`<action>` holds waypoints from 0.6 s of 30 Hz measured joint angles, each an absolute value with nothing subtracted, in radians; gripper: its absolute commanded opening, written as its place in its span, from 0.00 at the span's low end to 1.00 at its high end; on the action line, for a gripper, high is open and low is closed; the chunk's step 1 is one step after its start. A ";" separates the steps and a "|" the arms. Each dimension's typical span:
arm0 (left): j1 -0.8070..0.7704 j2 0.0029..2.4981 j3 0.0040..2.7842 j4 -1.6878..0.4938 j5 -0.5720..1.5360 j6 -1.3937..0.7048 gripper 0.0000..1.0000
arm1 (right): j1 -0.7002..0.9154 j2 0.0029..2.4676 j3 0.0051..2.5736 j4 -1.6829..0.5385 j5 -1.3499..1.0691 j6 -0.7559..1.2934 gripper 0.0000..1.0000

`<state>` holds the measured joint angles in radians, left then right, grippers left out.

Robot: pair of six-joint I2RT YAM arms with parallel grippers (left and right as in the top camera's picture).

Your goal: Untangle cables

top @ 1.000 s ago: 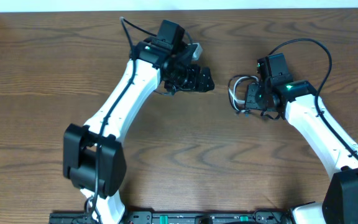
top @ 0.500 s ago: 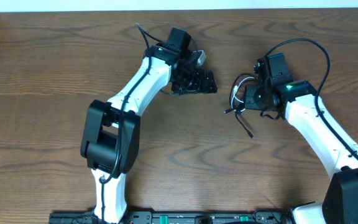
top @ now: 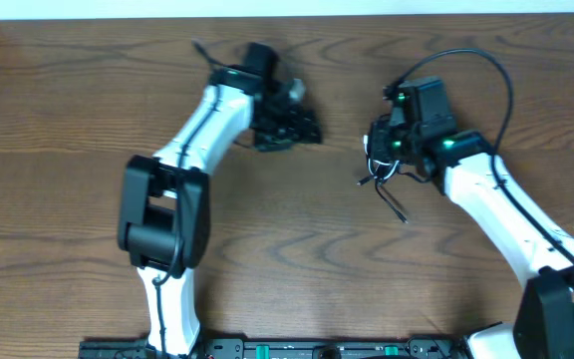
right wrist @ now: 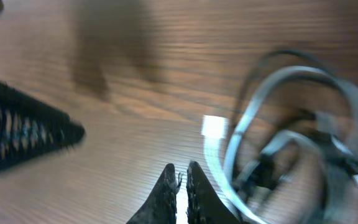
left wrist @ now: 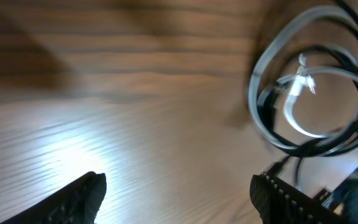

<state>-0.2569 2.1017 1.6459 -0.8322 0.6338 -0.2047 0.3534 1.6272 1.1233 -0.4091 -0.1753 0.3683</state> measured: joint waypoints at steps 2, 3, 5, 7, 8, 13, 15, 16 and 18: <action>-0.207 2.102 1.646 -0.860 0.634 -0.198 0.78 | 0.379 1.666 1.123 -0.385 -0.185 0.364 0.01; -0.189 2.102 1.646 -0.871 0.633 -0.192 0.78 | 0.389 1.687 1.123 -0.376 -0.186 0.363 0.01; -0.166 2.102 1.646 -0.891 0.634 -0.174 0.78 | 0.401 1.728 1.123 -0.363 -0.190 0.360 0.04; -0.165 2.102 1.646 -0.896 0.646 -0.148 0.78 | 0.396 1.744 1.123 -0.364 -0.190 0.367 0.11; -0.169 2.102 1.646 -0.895 0.652 -0.137 0.78 | 0.385 1.743 1.123 -0.369 -0.194 0.368 0.13; -0.226 2.102 1.646 -0.855 0.680 -0.104 0.66 | 0.241 1.648 1.125 -0.438 -0.202 0.373 0.33; -0.260 2.102 1.646 -0.816 0.699 -0.097 0.66 | 0.146 1.572 1.127 -0.469 -0.200 0.374 0.40; -0.280 2.101 1.646 -0.794 0.706 -0.095 0.66 | 0.095 1.532 1.131 -0.485 -0.202 0.374 0.41; -0.326 2.098 1.646 -0.748 0.710 -0.092 0.66 | -0.002 1.457 1.139 -0.512 -0.201 0.375 0.41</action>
<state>-0.3256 2.0983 1.6459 -0.7479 0.7097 -0.0921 -0.0017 1.4574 1.1393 -0.5117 -0.2008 0.3748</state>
